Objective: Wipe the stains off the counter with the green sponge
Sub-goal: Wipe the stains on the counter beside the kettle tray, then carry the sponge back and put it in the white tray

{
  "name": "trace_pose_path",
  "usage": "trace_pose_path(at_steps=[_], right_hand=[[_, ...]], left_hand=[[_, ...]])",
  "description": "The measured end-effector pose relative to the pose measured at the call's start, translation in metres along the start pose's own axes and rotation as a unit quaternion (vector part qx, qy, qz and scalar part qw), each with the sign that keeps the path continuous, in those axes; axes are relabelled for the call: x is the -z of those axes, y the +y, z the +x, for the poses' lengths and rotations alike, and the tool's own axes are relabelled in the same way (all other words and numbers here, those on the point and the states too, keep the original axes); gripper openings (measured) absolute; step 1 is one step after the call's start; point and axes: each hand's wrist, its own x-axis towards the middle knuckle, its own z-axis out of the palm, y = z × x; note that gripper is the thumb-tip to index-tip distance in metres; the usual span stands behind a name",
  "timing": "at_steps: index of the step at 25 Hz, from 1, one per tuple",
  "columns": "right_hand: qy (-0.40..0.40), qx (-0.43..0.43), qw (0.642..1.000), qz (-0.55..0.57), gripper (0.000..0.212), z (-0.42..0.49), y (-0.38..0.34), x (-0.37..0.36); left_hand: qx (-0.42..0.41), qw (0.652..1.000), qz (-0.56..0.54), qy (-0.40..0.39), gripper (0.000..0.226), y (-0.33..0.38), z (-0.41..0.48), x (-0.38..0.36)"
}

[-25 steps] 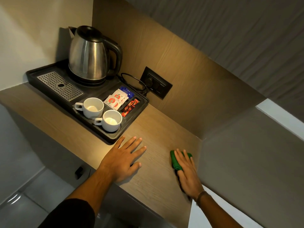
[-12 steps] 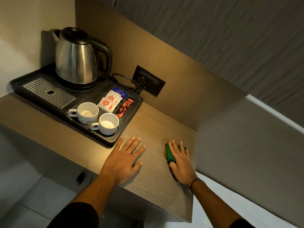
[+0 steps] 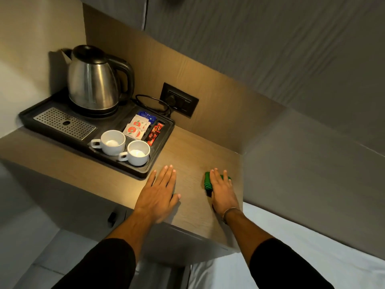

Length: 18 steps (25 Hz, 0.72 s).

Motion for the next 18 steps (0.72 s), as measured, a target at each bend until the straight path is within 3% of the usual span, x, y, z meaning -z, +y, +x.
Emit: trace_pose_path(at_steps=[3,8,13,18], right_hand=[[0.027,0.02,0.999,-0.013,0.095,-0.045,-0.026,-0.008],[0.057,0.122,0.99,-0.034,0.09,-0.13,-0.092,-0.018],[0.078,0.241,0.967,-0.022,0.079,-0.224,-0.178,-0.034],[0.066,0.366,0.928,0.005,0.076,-0.337,-0.27,-0.075]], left_hand=[[0.017,1.0,-0.008,0.013,0.082,0.005,-0.042,0.008],[0.097,0.994,-0.011,0.04,0.084,0.01,-0.164,0.015],[0.218,0.975,0.004,0.052,0.085,0.012,-0.333,-0.007],[0.355,0.933,0.003,0.055,0.087,0.029,-0.528,-0.036]])
